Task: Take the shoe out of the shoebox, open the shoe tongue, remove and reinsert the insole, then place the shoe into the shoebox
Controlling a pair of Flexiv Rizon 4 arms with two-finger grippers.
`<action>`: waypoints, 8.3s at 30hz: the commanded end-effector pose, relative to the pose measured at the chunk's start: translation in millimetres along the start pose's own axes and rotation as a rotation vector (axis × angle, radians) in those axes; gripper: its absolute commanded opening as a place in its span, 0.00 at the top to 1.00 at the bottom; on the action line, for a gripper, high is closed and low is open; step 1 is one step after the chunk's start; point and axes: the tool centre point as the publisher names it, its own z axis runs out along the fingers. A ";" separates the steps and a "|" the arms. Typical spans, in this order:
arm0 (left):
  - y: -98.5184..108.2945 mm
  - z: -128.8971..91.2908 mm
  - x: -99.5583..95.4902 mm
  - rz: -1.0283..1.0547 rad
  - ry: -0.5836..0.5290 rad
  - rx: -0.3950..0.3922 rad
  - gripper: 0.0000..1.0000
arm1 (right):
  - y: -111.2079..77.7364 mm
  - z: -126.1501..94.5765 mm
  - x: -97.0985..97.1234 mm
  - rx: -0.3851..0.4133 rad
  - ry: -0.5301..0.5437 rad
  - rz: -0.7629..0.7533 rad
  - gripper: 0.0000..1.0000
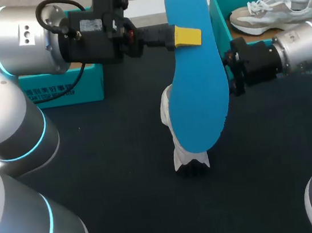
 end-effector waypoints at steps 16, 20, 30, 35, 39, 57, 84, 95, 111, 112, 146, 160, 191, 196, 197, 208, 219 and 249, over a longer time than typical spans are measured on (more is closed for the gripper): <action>1.7 0.2 -0.6 0.000 0.000 0.002 1.00 | -8.5 -39.9 63.0 -0.075 0.037 -0.021 0.00; 1.7 0.2 -0.6 0.000 0.000 0.002 1.00 | -8.5 -39.9 63.0 -0.075 0.037 -0.021 0.00; 1.7 0.2 -0.6 0.000 0.000 0.002 1.00 | -8.5 -39.9 63.0 -0.075 0.037 -0.021 0.00; 1.7 0.2 -0.6 0.000 0.000 0.002 1.00 | -8.5 -39.9 63.0 -0.075 0.037 -0.021 0.00; 1.7 0.2 -0.6 0.000 0.000 0.002 1.00 | -8.5 -39.9 63.0 -0.075 0.037 -0.021 0.00; 1.7 0.2 -0.6 0.000 0.000 0.002 1.00 | 7.1 -52.6 99.8 -0.225 -0.045 0.004 0.00; 24.0 -23.6 -0.9 0.427 -0.258 -0.176 1.00 | -5.9 -68.6 105.8 -0.188 -0.005 0.031 0.00; 15.0 -85.2 -16.1 0.462 -0.283 -0.165 1.00 | -5.9 -68.6 105.8 -0.188 -0.005 0.031 0.00; 15.0 -85.2 -16.1 0.462 -0.283 -0.165 1.00 | -5.9 -68.6 105.8 -0.188 -0.005 0.031 0.00; 15.8 -90.3 -27.9 0.594 -0.345 -0.214 1.00 | -5.9 -68.6 105.8 -0.188 -0.005 0.031 0.00; -7.5 -156.5 -98.8 1.838 -0.526 -0.119 1.00 | -5.9 -68.6 105.8 -0.188 -0.005 0.031 0.00; -20.6 -168.3 -140.8 2.468 -0.378 -0.560 1.00 | -5.9 -68.6 105.8 -0.188 -0.005 0.031 0.00; 4.1 -147.7 -200.8 2.635 -0.366 -0.288 1.00 | -5.9 -68.6 105.8 -0.188 -0.005 0.031 0.00; 0.4 -128.4 -201.8 2.674 -0.319 -0.195 1.00 | -6.7 -67.5 107.6 -0.181 0.003 0.031 0.00; -1.2 -123.7 -202.6 2.674 -0.307 -0.190 1.00 | -7.4 -66.4 109.0 -0.181 0.004 0.032 0.00; -14.0 -80.1 -210.8 2.649 -0.282 -0.167 1.00 | -12.2 -39.5 113.9 -0.153 0.003 0.059 0.00; -15.9 -42.6 -219.0 2.622 -0.228 -0.099 1.00 | -9.1 -15.1 120.6 -0.096 0.034 0.043 0.00; 7.1 -20.2 -209.2 2.626 -0.257 -0.127 1.00 | 18.2 -5.3 109.7 -0.080 -0.023 0.055 0.54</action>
